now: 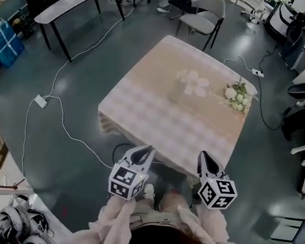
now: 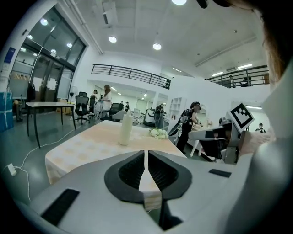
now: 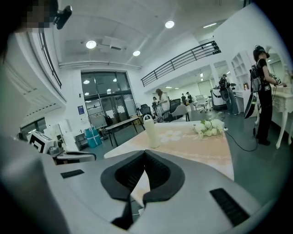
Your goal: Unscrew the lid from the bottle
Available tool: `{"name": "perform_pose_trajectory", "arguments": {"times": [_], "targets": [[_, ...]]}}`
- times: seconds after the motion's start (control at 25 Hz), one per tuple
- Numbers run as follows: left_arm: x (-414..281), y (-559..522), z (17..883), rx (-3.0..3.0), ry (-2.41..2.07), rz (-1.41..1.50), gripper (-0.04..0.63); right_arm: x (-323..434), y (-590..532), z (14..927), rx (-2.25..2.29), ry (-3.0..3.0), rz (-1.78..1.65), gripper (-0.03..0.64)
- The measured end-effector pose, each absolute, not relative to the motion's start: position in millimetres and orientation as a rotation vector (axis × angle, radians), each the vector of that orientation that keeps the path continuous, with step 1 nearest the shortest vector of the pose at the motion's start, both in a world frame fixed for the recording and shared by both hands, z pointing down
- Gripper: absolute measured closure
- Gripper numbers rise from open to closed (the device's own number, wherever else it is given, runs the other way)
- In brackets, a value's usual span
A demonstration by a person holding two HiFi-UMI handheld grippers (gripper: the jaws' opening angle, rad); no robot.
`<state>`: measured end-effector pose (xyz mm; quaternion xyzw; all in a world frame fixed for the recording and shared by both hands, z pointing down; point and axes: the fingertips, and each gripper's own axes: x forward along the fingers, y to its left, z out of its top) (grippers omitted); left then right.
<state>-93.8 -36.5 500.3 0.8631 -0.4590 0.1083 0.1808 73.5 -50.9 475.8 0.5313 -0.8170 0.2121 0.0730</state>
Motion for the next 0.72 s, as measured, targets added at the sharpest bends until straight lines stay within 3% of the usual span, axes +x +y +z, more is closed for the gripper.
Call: {"name": "perform_pose_trajectory", "arguments": {"times": [0.6,0.72], "targets": [[-63,-181,504,2.435,-1.33,0.264,0.564,101,-200,467,1.59,-2.471,0.618,0.604],[-58,-218,511,2.418,-1.364,0.253,0.516,107,-228,474,1.58,-2.469,0.635,0.604]]}}
